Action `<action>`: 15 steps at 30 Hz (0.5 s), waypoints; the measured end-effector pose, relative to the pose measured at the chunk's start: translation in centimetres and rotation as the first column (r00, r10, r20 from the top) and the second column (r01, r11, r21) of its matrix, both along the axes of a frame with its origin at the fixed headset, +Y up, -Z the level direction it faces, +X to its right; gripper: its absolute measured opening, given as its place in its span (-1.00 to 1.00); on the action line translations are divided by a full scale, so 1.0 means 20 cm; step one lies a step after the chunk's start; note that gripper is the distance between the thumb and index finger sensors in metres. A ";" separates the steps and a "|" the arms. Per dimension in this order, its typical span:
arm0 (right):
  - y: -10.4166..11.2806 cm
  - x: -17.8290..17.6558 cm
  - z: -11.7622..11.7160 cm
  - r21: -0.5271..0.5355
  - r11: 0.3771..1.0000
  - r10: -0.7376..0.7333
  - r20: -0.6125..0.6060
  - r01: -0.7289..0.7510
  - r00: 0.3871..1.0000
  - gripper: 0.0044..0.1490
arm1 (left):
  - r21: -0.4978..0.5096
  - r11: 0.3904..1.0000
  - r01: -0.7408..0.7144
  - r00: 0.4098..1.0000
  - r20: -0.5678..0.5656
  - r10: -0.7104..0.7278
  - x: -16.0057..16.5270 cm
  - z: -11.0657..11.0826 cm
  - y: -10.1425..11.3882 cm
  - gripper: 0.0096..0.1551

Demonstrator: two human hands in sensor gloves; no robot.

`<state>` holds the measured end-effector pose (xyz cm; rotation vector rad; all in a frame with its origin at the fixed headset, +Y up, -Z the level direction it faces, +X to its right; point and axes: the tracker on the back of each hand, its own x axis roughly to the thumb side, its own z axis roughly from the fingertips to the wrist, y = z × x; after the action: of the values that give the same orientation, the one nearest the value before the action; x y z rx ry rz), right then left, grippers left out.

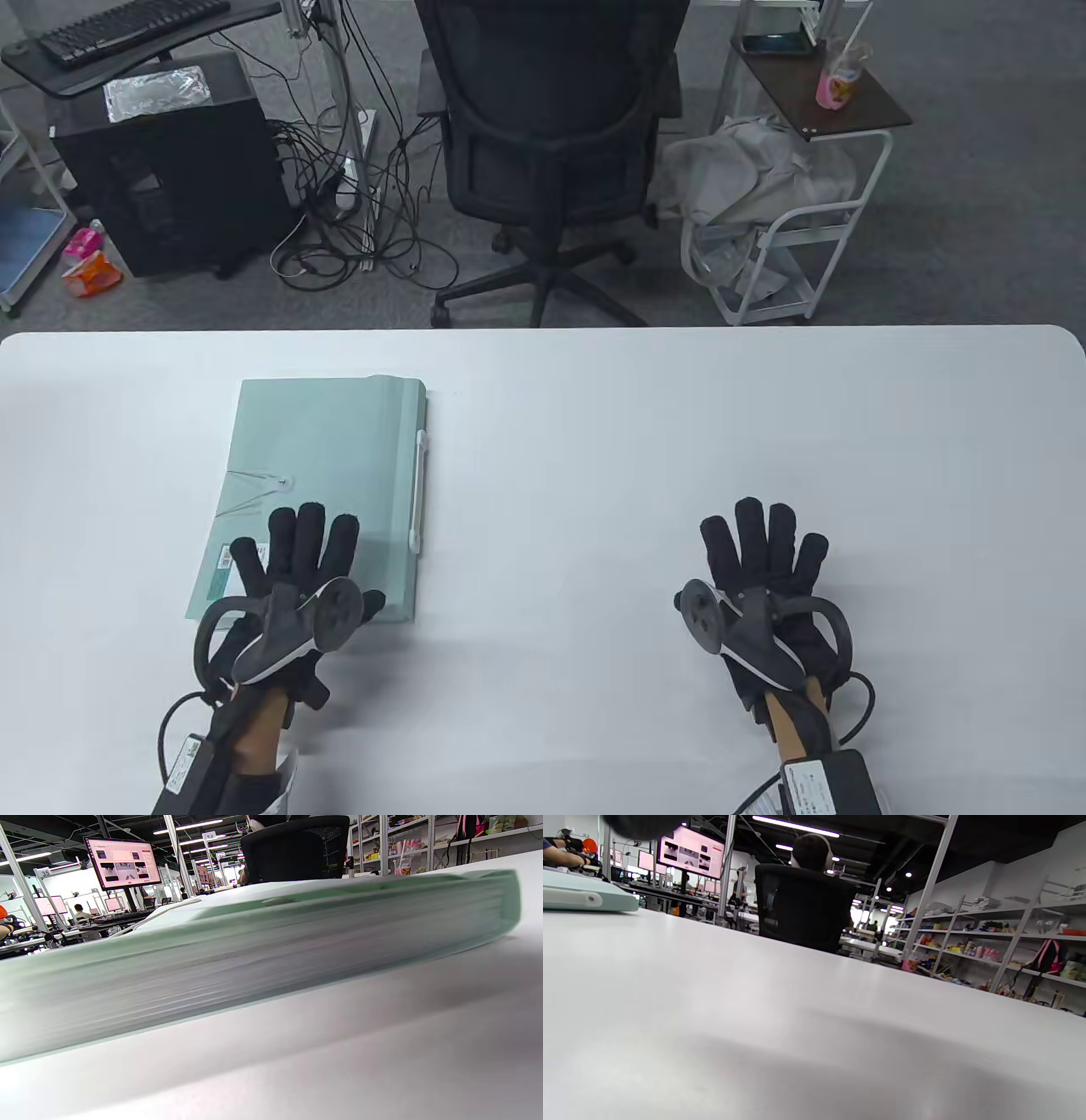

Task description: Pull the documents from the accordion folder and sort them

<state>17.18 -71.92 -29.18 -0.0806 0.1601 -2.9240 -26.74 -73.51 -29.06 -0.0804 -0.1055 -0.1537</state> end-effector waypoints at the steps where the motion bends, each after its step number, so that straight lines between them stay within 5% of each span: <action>1: 0.00 0.00 0.00 -0.002 1.000 0.001 0.001 -0.001 1.000 0.11 | 0.003 1.000 -0.001 1.000 -0.002 0.001 0.00 0.00 0.00 0.11; 15: 0.01 0.01 0.00 -0.013 0.999 -0.035 0.003 0.035 0.999 0.11 | -0.045 0.999 0.007 1.000 0.017 -0.007 0.02 -0.01 0.00 0.11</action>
<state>17.36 -71.79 -29.24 -0.0762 0.1435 -2.9605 -26.35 -73.49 -29.31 -0.1247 -0.1257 -0.1590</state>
